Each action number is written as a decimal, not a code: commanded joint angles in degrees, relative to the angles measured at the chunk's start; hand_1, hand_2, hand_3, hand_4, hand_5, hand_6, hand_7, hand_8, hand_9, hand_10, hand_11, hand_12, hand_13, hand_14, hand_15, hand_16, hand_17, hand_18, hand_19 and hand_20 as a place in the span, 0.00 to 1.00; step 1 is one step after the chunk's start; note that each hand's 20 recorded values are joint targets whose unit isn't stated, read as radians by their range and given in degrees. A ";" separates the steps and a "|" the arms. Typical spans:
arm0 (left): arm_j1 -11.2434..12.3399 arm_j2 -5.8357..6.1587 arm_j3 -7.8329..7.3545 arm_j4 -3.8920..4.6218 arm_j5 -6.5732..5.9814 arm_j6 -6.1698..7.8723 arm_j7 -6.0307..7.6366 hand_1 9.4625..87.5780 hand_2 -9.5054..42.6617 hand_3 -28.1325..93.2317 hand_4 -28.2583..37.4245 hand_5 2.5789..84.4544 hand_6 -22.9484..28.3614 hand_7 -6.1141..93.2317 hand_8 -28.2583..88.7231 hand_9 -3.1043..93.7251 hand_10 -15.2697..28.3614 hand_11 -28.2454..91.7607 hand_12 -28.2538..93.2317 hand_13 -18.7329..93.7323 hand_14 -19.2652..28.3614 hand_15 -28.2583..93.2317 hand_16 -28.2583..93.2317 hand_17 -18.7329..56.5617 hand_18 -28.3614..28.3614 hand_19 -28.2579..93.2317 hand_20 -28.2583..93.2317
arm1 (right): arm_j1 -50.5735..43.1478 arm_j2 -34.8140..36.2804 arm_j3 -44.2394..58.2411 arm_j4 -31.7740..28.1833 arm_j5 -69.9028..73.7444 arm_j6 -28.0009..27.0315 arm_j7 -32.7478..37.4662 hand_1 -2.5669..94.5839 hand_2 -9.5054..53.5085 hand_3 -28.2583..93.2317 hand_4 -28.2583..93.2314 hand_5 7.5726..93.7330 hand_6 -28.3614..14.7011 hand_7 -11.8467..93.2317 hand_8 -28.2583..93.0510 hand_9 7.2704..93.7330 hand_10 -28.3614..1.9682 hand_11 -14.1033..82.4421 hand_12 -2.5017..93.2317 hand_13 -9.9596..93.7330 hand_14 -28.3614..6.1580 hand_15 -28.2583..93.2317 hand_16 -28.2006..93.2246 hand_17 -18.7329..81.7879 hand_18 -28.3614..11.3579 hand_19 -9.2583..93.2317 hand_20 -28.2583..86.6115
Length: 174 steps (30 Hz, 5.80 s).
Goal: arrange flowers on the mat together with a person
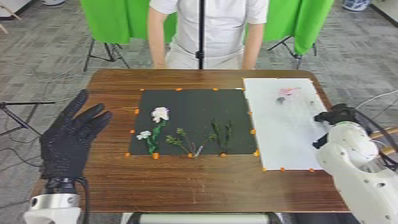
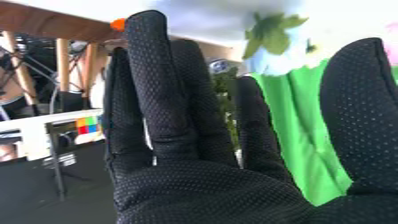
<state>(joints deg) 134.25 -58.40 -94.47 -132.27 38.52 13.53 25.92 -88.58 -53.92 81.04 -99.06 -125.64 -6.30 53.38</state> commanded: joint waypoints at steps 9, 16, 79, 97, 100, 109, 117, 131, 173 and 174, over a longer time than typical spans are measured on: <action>-0.57 -0.69 0.18 0.66 -0.11 -0.92 -1.65 0.15 0.34 0.87 0.00 0.39 0.60 0.17 0.16 0.41 0.83 0.43 0.31 0.42 0.98 0.62 0.15 0.18 0.98 0.81 0.19 | -1.06 0.21 -4.06 2.91 -5.77 -4.71 -6.34 0.45 0.00 0.86 0.00 0.61 0.75 0.25 0.12 0.74 0.51 0.30 0.16 0.78 0.51 0.53 0.33 0.42 0.14 0.76 0.29; -0.61 -0.84 -0.12 0.62 0.08 -1.10 -1.89 0.15 0.35 0.87 0.00 0.39 0.60 0.17 0.16 0.41 0.83 0.43 0.31 0.42 0.98 0.62 0.15 0.18 0.98 0.81 0.19 | -2.43 0.24 -5.15 2.74 -9.10 -0.54 -7.91 0.59 0.00 0.78 0.00 0.85 0.73 0.29 0.21 0.96 0.71 0.25 0.32 0.89 0.71 0.52 0.44 0.46 0.32 0.82 0.27; -4.62 0.36 -0.87 0.32 0.30 -6.48 -0.88 0.12 0.34 0.86 0.00 0.39 0.60 0.17 0.16 0.41 0.83 0.43 0.32 0.42 0.99 0.63 0.15 0.18 1.00 0.80 0.20 | 16.62 -22.82 -40.15 2.28 -20.32 -4.73 -26.77 0.51 0.00 0.82 0.00 0.80 0.75 0.25 0.19 0.84 0.63 0.43 0.31 0.75 0.58 0.72 0.32 0.38 0.30 0.82 0.28; -4.72 -0.02 -1.06 0.26 0.28 -6.34 -2.45 0.14 0.35 0.86 0.00 0.39 0.60 0.17 0.16 0.41 0.83 0.44 0.32 0.43 0.99 0.63 0.15 0.18 0.99 0.80 0.20 | 14.79 -24.91 -38.78 0.74 -27.89 -13.90 -30.03 0.43 0.00 0.88 0.00 0.72 0.78 0.24 0.12 0.76 0.54 0.52 0.20 0.71 0.54 0.73 0.31 0.33 0.30 0.77 0.32; -4.39 0.14 -1.06 0.22 0.08 -5.92 -1.96 0.14 0.35 0.86 0.00 0.39 0.60 0.17 0.16 0.41 0.83 0.44 0.32 0.43 0.98 0.63 0.15 0.18 0.99 0.80 0.20 | 14.80 -25.04 -38.58 0.53 -28.55 -14.27 -30.91 0.41 0.00 0.87 0.00 0.68 0.78 0.24 0.12 0.73 0.51 0.52 0.19 0.68 0.51 0.74 0.31 0.32 0.29 0.76 0.33; -3.80 0.19 -0.72 0.06 -0.30 -5.27 -1.68 0.14 0.35 0.86 0.00 0.40 0.61 0.17 0.16 0.41 0.83 0.44 0.32 0.43 0.99 0.63 0.15 0.18 0.99 0.81 0.20 | 14.81 -26.02 -37.12 -0.54 -29.39 -10.73 -32.00 0.39 0.00 0.87 0.00 0.65 0.77 0.24 0.12 0.69 0.48 0.52 0.19 0.65 0.49 0.76 0.30 0.30 0.27 0.75 0.35; -2.62 0.62 -0.74 -0.14 -0.90 -4.02 -0.04 0.14 0.35 0.86 0.00 0.39 0.60 0.17 0.16 0.41 0.84 0.44 0.32 0.43 0.99 0.63 0.15 0.18 0.99 0.81 0.19 | 15.70 -27.38 -33.73 -3.46 -28.93 -7.68 -32.94 0.35 0.00 0.86 0.00 0.63 0.76 0.24 0.12 0.69 0.46 0.52 0.18 0.65 0.46 0.76 0.29 0.30 0.27 0.75 0.35; 1.78 -0.17 -1.90 0.68 -3.26 -0.82 4.73 0.11 0.35 0.86 0.00 0.40 0.59 0.17 0.16 0.41 0.82 0.43 0.32 0.43 0.98 0.63 0.15 0.18 0.99 0.81 0.19 | -0.97 -30.02 -5.89 -19.75 35.69 -12.03 -24.34 0.25 0.09 0.87 0.00 0.54 0.65 0.22 0.13 0.60 0.33 0.39 0.16 0.58 0.30 0.71 0.28 0.26 0.22 0.72 0.36; -1.28 -0.43 1.97 1.99 -1.26 -2.46 0.21 0.11 0.36 0.86 0.00 0.37 0.56 0.16 0.16 0.39 0.79 0.40 0.31 0.42 0.97 0.59 0.16 0.17 0.97 0.75 0.19 | -29.80 -28.23 16.66 -28.32 69.65 -2.77 -36.45 0.18 0.22 0.88 0.00 0.36 0.69 0.21 0.13 0.43 0.36 0.24 0.15 0.45 0.20 0.43 0.35 0.21 0.21 0.50 0.37; -1.26 -0.64 1.79 1.95 -1.00 -2.85 -0.28 0.11 0.36 0.86 0.00 0.37 0.56 0.16 0.16 0.39 0.79 0.40 0.31 0.42 0.97 0.59 0.16 0.17 0.97 0.75 0.19 | -29.86 -28.10 16.47 -28.34 69.62 -2.41 -36.50 0.17 0.22 0.89 0.00 0.36 0.69 0.21 0.13 0.43 0.36 0.24 0.15 0.45 0.20 0.43 0.35 0.21 0.21 0.50 0.37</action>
<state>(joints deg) 132.86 -58.53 -92.77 -130.43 36.90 11.92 27.13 -116.65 -82.00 97.66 -126.83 -56.84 -10.00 17.73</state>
